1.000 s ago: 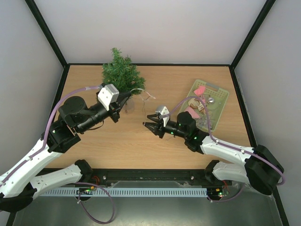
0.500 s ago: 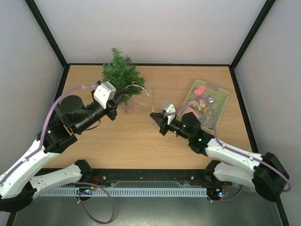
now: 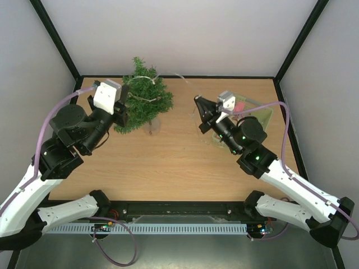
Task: Decorate the small christmas tree
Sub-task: Wrap the decoration item around the Christmas tree.
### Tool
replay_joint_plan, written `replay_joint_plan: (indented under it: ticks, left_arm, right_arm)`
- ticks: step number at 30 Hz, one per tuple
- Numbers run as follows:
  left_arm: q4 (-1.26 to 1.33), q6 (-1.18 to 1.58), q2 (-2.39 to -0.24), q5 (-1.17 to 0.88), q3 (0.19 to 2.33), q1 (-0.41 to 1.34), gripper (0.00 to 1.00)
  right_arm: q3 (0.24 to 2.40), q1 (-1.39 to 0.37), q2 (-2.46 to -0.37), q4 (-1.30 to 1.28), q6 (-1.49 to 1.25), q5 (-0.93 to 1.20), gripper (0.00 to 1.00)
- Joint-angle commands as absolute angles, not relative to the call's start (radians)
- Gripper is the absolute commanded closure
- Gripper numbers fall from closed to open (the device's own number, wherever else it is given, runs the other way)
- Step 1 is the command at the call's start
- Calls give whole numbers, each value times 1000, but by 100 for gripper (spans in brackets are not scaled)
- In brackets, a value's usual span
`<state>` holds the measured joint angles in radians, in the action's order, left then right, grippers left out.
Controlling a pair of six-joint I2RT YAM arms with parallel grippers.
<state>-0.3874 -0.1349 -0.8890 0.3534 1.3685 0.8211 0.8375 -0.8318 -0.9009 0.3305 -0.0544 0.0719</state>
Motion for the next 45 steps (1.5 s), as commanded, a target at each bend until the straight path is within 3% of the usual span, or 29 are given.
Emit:
replay_joint_plan:
  ticks: [1, 10, 23, 29, 45]
  left_arm:
    - [-362, -153, -931, 429, 1438, 779, 98]
    - [-416, -25, -1067, 243, 1604, 549, 98]
    - [-428, 147, -1176, -143, 1613, 213, 98]
    - [-407, 139, -1244, -221, 1629, 165, 98]
    - [-395, 170, -1408, -320, 1704, 140, 97]
  right_arm:
    - [996, -834, -971, 285, 16, -21, 98]
    - [1175, -831, -1098, 237, 136, -171, 98]
    - [1350, -774, -1273, 163, 171, -153, 98]
    - [1379, -656, -1330, 142, 71, -88, 98]
    - [1437, -619, -1402, 53, 28, -34, 98]
